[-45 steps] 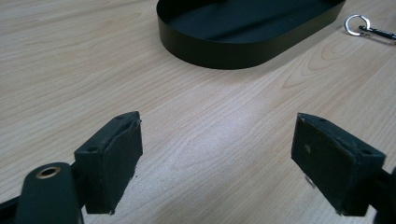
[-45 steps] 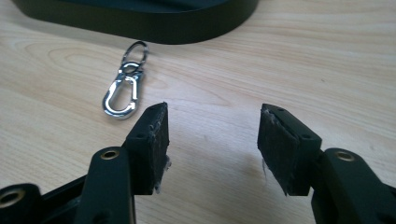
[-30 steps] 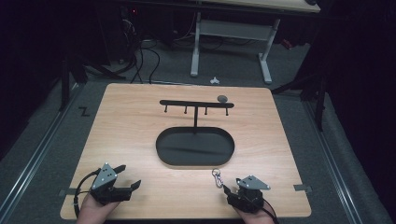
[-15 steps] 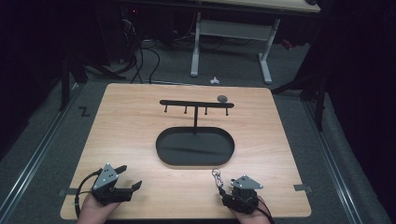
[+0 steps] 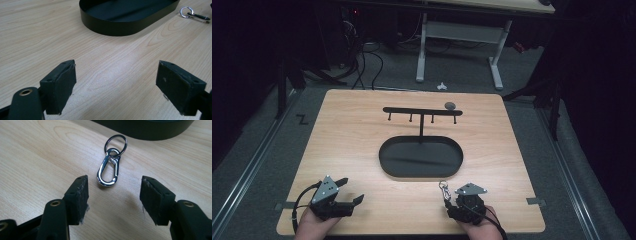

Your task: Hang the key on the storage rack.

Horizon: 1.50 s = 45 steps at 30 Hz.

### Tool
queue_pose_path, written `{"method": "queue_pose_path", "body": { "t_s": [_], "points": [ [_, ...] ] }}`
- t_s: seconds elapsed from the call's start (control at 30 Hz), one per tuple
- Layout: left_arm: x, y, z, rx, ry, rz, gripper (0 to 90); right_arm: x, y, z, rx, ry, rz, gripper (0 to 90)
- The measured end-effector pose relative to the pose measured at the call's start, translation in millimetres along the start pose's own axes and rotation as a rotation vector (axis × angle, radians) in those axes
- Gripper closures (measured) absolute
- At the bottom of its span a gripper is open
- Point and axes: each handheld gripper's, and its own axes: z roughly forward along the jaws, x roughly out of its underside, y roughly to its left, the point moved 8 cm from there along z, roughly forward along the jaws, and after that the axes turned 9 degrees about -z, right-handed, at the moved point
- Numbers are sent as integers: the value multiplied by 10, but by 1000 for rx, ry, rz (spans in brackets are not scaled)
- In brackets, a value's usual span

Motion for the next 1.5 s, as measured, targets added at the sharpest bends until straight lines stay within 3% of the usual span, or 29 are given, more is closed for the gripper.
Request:
{"method": "queue_pose_path", "body": {
  "t_s": [0.17,0.37,0.43,0.47,0.5,0.77,0.87,1.23,1.5],
  "points": [
    [-10,-18,8,7,-1,4,170,-47,-19,11,-4,62,-29,383],
    [-12,-30,8,14,0,5,170,-111,-58,-20,-16,146,-29,369],
    [-19,-29,10,16,-6,1,170,-124,-79,-35,-1,230,-75,364],
    [-19,-29,10,16,-6,1,170,-124,-79,-35,-1,230,-75,364],
    [-23,-29,11,17,-10,-3,170,-148,-74,-42,-3,266,-103,346],
    [-18,-38,5,24,-8,-4,170,-240,-43,-13,-39,346,-86,316],
    [-16,-40,7,23,-7,-5,170,-256,-45,21,-42,390,-111,293],
    [-15,-36,16,24,-3,-4,170,-300,-90,54,-66,480,-73,279],
    [-22,-31,14,25,-4,-7,170,-371,-70,58,-68,554,-6,409]
  ]
}}
